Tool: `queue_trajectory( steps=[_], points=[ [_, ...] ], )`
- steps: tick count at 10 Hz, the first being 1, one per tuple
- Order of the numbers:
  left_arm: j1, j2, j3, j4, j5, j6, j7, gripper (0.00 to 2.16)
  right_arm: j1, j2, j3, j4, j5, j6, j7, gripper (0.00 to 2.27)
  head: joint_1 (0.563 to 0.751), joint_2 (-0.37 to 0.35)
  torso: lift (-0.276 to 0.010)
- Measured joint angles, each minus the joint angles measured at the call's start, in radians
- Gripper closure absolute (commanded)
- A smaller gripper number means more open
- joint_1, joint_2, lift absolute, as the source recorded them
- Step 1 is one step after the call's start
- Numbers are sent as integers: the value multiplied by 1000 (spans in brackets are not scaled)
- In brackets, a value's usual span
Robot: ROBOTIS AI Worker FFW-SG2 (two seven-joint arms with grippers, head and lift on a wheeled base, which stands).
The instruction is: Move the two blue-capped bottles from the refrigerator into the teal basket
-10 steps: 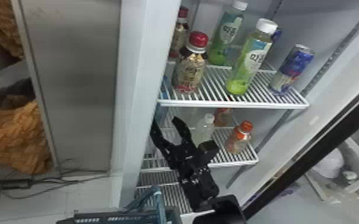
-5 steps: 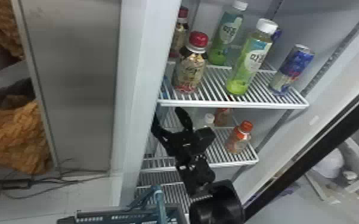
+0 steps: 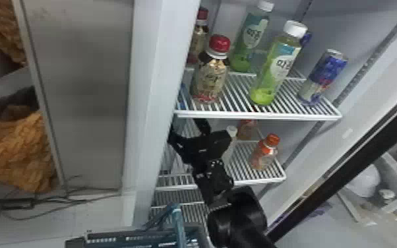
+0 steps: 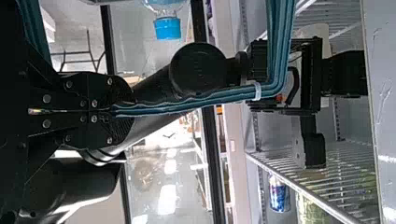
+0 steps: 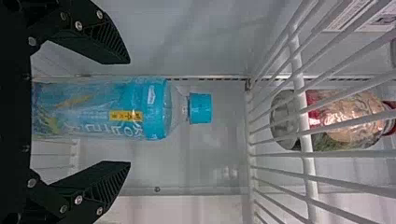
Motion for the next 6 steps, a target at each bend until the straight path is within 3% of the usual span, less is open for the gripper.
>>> queue_trajectory(
  steps=[6],
  points=[
    [-19, 1, -15, 14, 8, -10, 0, 1125, -80, -12, 58, 61, -28, 31, -13, 243, 695, -350, -157]
  ],
)
